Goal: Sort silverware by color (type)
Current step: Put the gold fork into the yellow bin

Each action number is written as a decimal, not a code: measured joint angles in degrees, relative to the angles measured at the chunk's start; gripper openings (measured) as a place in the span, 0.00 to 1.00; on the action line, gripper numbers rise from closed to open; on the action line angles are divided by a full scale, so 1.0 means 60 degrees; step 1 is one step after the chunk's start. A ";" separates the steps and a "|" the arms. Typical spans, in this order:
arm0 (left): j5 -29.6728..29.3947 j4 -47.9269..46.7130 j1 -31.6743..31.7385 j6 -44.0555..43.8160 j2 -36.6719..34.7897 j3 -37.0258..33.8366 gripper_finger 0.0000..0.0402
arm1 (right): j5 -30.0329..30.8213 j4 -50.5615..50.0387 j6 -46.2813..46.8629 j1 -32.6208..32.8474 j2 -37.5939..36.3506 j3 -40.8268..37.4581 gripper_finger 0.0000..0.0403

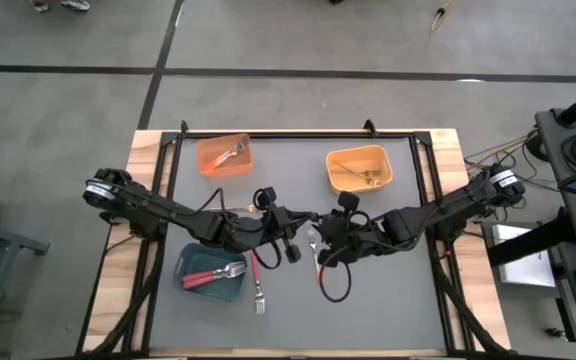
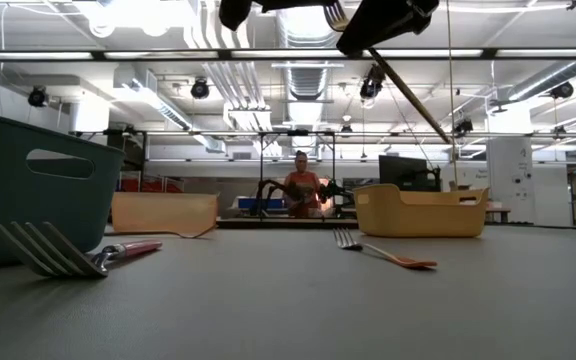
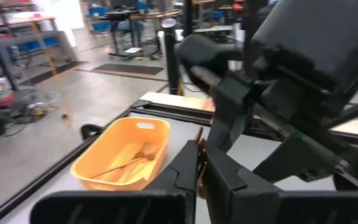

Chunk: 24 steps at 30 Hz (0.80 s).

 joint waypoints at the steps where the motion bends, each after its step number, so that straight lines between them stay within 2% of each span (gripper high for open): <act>1: -0.0159 -0.0004 0.0000 0.0000 0.0000 0.0000 0.00 | 0.0225 0.0014 0.0011 0.0000 0.0000 0.0000 0.25; 6: -0.0836 -0.0062 0.0000 0.0006 -0.0085 0.0000 0.00 | 0.0730 0.0008 0.0155 -0.0004 0.0000 0.0000 0.33; 12: -0.1163 -0.0062 0.0000 0.0009 -0.0146 0.0000 0.00 | 0.1437 0.0008 0.0582 0.0004 0.0000 0.0000 0.34; 19: -0.1262 -0.0080 0.0004 0.0022 -0.0149 0.0000 0.00 | 0.1854 0.0005 0.0690 0.0004 0.0005 -0.0007 0.26; 24: -0.1262 -0.0084 -0.0011 0.0035 -0.0149 0.0000 0.00 | 0.1873 0.0050 0.0628 0.0004 0.0085 -0.0007 0.11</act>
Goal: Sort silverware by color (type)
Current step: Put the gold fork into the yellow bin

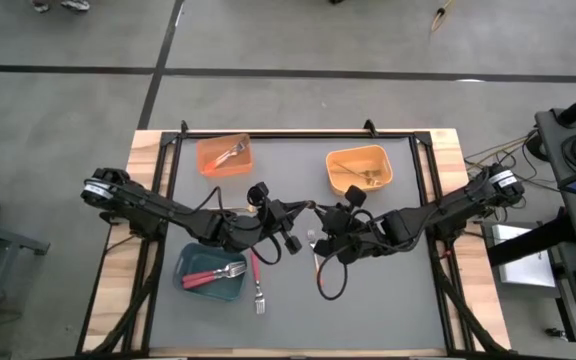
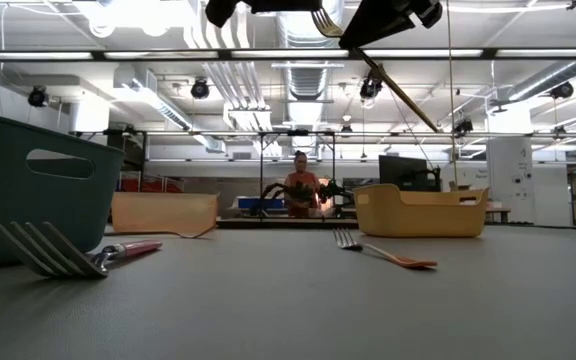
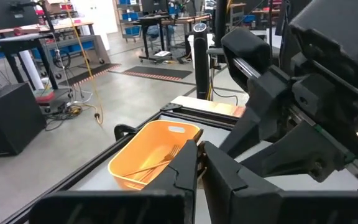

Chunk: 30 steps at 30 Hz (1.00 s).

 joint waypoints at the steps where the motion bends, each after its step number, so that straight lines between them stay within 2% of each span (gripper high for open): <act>1: 0.0000 0.0000 -0.0011 0.0003 0.0000 0.0000 0.00 | 0.0030 0.0032 -0.0030 0.0000 0.0053 0.0000 0.07; 3: 0.0011 -0.0024 -0.0028 0.0038 0.0000 0.0000 0.00 | 0.0080 0.0053 -0.0136 -0.0003 0.0198 0.0000 0.04; 8: 0.0034 -0.0150 -0.0032 0.0063 0.0000 0.0000 0.00 | 0.0088 0.0039 -0.0138 -0.0029 0.0367 0.0000 0.03; 13: 0.0280 -0.0497 -0.0058 0.0031 -0.0079 0.0000 0.02 | -0.0567 -0.0069 -0.0495 -0.0053 0.0121 0.0004 0.03; 18: 0.0744 -0.1012 -0.0130 0.0085 -0.0312 0.0004 0.11 | -0.2189 -0.0428 -0.0954 -0.0435 -0.0147 0.0222 0.02; 24: 0.0929 -0.2088 -0.0225 0.0219 -0.0674 0.0004 0.25 | -0.4138 -0.2179 -0.1570 -0.1316 -0.0100 0.0944 0.02; 30: 0.0861 -0.3037 -0.0226 0.0245 -0.1097 0.0007 0.34 | -0.5889 -0.3589 -0.2648 -0.2522 -0.0085 0.1575 0.02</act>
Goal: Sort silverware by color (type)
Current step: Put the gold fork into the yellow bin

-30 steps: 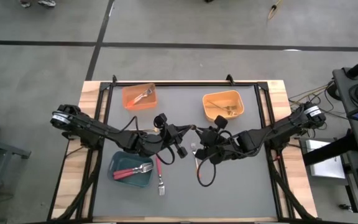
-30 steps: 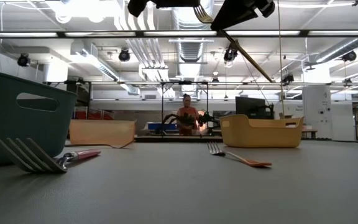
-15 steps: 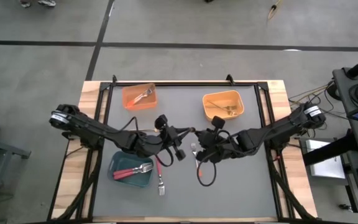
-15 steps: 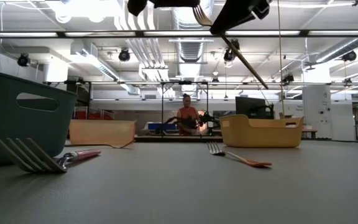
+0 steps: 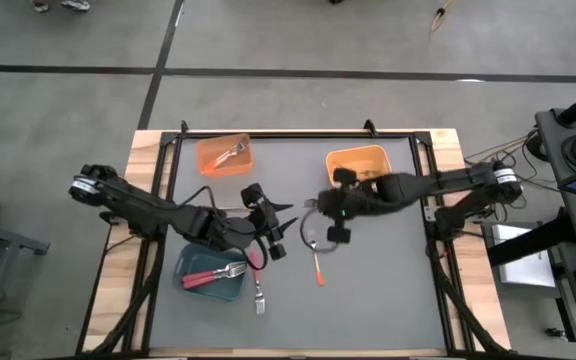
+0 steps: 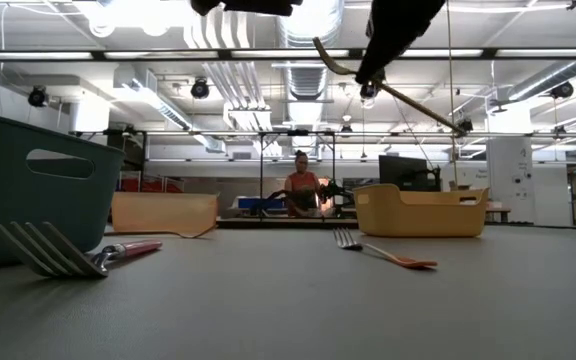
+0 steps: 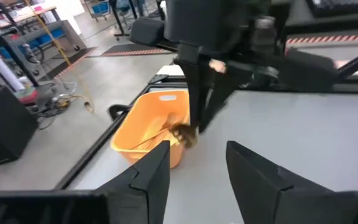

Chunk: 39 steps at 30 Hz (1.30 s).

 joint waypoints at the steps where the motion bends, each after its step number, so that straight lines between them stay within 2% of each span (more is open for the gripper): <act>1: -0.0077 -0.0188 -0.0007 0.0068 -0.0084 0.0000 0.35 | -0.0189 -0.0226 -0.0250 -0.0243 0.0000 0.0090 0.02; 12: -0.0319 -0.1481 0.0075 0.1260 -0.0813 0.0000 0.38 | -0.2407 -0.1192 -0.3233 -0.3697 0.0000 0.0533 0.02; 20: -0.1147 -0.2287 0.1021 0.1790 -0.0949 -0.0004 0.38 | -0.2519 -0.1175 -0.4046 -0.5721 0.0159 -0.0044 0.02; 22: -0.1164 -0.2591 0.1427 0.1802 -0.1031 -0.0004 0.38 | -0.2217 -0.1165 -0.3835 -0.5870 0.0168 -0.0369 0.02; 26: -0.1174 -0.3043 0.2163 0.1598 -0.1103 -0.0004 0.37 | -0.0554 -0.0836 -0.3322 -0.5881 0.0117 -0.1237 0.03; 29: -0.1175 -0.3285 0.2430 0.1300 -0.1103 -0.0007 0.37 | -0.0635 -0.0024 -0.3014 -0.5835 -0.0020 -0.1938 0.03; 34: -0.1088 -0.3545 0.2250 0.0475 -0.1103 -0.0060 0.37 | 0.0386 0.1191 -0.2481 -0.5575 -0.0124 -0.3046 0.03; 39: -0.0383 -0.3555 0.1763 -0.0207 -0.1103 -0.0239 0.37 | 0.0960 0.1508 -0.2120 -0.5090 -0.0458 -0.3195 0.03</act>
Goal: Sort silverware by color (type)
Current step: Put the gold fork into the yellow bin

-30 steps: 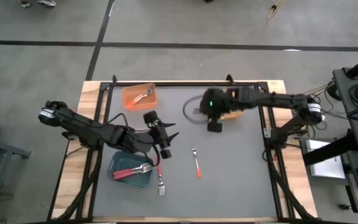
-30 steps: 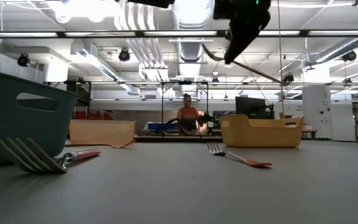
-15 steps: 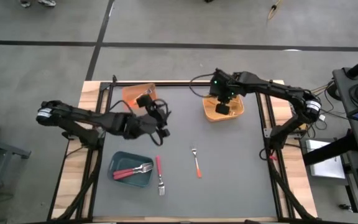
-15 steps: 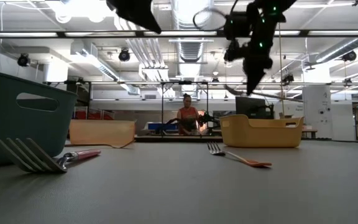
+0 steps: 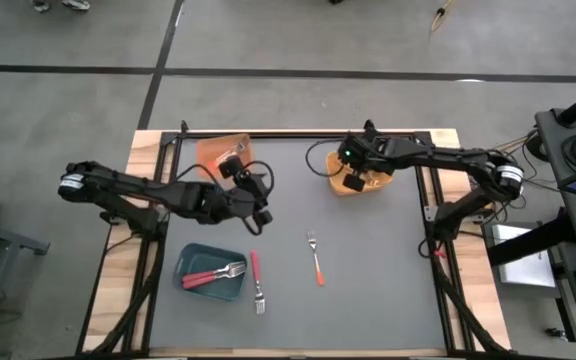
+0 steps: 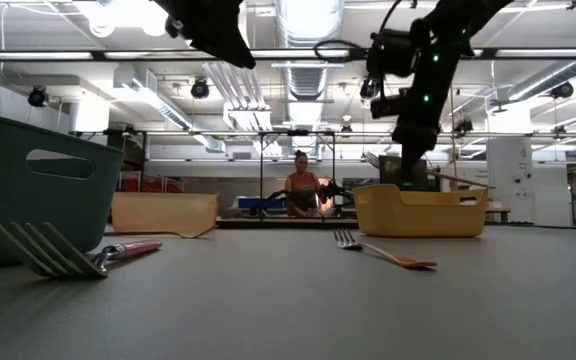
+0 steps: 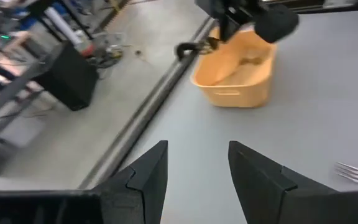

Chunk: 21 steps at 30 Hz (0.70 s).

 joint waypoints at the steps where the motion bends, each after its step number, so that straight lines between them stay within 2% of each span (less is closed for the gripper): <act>1: 0.0069 0.0024 -0.0114 -0.0117 0.0000 -0.0062 0.37 | 0.0000 -0.0069 0.0062 0.0127 -0.0111 0.0034 0.03; 9: 0.0410 0.0108 -0.1156 -0.1485 0.0011 -0.0396 0.37 | 0.0330 0.0082 0.0929 0.1401 -0.1546 0.0237 0.03; 14: 0.0405 0.0135 -0.1708 -0.2022 0.0011 -0.0398 0.37 | 0.0332 0.1587 0.1495 0.2461 -0.2394 -0.0229 0.03; 21: 0.0388 0.0543 -0.1813 -0.2259 0.0011 -0.0402 0.37 | 0.0594 0.3540 0.1736 0.3557 -0.2612 -0.0892 0.03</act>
